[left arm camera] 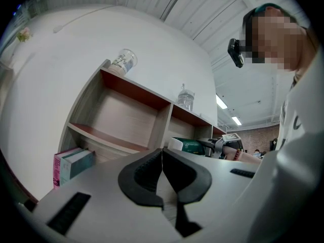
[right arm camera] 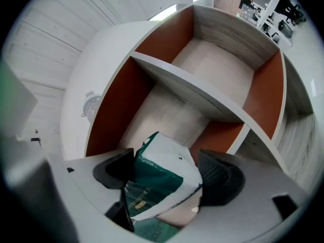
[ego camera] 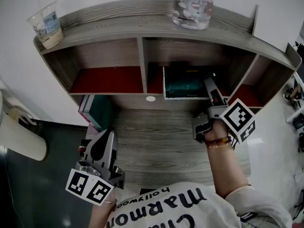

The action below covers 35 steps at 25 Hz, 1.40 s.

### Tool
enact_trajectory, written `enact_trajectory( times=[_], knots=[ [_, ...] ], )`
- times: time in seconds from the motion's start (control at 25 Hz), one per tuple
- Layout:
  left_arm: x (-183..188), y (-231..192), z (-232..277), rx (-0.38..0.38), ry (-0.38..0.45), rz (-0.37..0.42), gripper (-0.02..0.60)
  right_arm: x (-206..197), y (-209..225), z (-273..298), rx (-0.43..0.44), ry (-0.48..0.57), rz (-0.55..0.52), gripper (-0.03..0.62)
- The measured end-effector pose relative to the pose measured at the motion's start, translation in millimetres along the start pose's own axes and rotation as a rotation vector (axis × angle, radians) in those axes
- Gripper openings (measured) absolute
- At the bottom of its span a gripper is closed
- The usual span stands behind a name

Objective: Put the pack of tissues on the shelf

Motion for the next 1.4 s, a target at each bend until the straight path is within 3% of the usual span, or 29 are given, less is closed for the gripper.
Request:
enact_trajectory(
  times=[0.2, 0.6, 0.72, 1.4],
  knots=[
    [0.7, 0.6, -2.5, 0.003, 0.004, -0.002, 0.018, 6.2, -2.4, -4.3, -0.04, 0.031, -0.128, 0.353],
    [-1.1, 2.0, -4.0, 0.005, 0.005, -0.006, 0.018, 8.5, -8.3, -5.2, -0.043, 0.061, -0.276, 0.323],
    [-1.2, 1.6, -3.9, 0.006, 0.004, -0.008, 0.018, 8.4, -10.0, -4.0, -0.041, 0.066, -0.283, 0.291],
    [-3.2, -3.3, 6.0, -0.002, -0.003, -0.02, 0.018, 11.7, -8.0, 12.1, -0.088, 0.085, -0.334, 0.281]
  ],
)
Point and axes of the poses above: the fingertips, and each gripper's own axes: z forward along the fingers, y to its right, x out of its top, the point moved 8 cm from there along -z, backward along the fingers, and after that the axes turned 10 degrees about -z, right-handed, at the moved point
